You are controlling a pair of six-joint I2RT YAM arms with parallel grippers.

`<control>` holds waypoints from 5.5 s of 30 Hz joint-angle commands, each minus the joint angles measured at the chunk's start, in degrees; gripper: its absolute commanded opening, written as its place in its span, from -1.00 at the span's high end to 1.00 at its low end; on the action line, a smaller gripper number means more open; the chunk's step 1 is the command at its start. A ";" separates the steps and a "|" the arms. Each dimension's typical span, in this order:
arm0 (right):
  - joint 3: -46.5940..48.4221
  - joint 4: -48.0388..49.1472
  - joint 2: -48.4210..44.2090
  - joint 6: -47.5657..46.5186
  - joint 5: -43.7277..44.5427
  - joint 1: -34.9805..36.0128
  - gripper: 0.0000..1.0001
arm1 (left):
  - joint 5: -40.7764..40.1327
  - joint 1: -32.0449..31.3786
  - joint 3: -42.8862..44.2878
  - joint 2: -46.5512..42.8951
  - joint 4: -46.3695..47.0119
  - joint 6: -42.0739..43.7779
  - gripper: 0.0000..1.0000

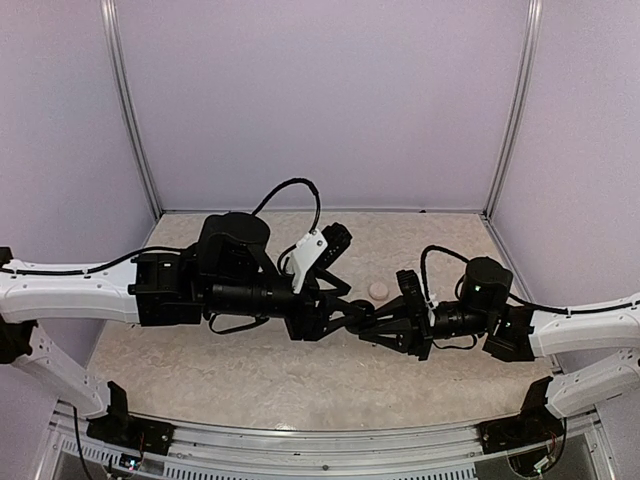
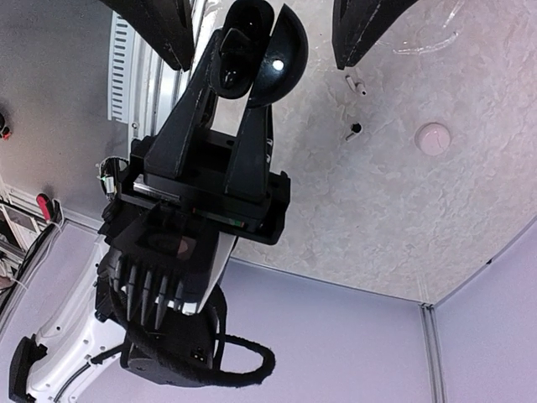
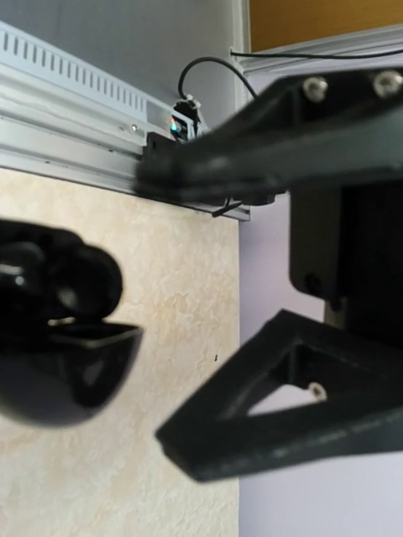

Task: Insert the wireless bluetooth earbuds into the charging case
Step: Close the charging case, then pass from the right arm to the left

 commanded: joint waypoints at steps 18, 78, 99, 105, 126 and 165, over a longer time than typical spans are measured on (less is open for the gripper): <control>1.26 -0.88 -2.07 -1.57 1.18 0.99 1.00 | -2.12 0.47 2.88 2.73 -0.55 -0.73 0.03; 1.47 3.34 -1.44 2.08 -4.70 0.95 1.00 | -3.08 -6.91 -6.04 -2.38 9.72 15.82 -0.43; 1.26 2.44 -1.51 1.53 -4.27 1.46 1.00 | 0.10 -8.99 -6.58 -3.86 10.95 19.05 -0.42; 1.17 2.80 -2.02 3.19 -3.37 1.27 1.00 | -2.65 -11.01 -4.70 -2.60 6.83 22.60 -0.35; 8.63 -2.28 3.28 25.26 -6.80 -0.68 1.00 | -29.72 -11.15 -12.53 -7.51 13.90 44.90 -0.48; 11.83 -4.94 5.85 28.00 -11.01 -0.85 0.66 | -19.70 -6.94 -9.25 -3.54 9.54 44.38 0.11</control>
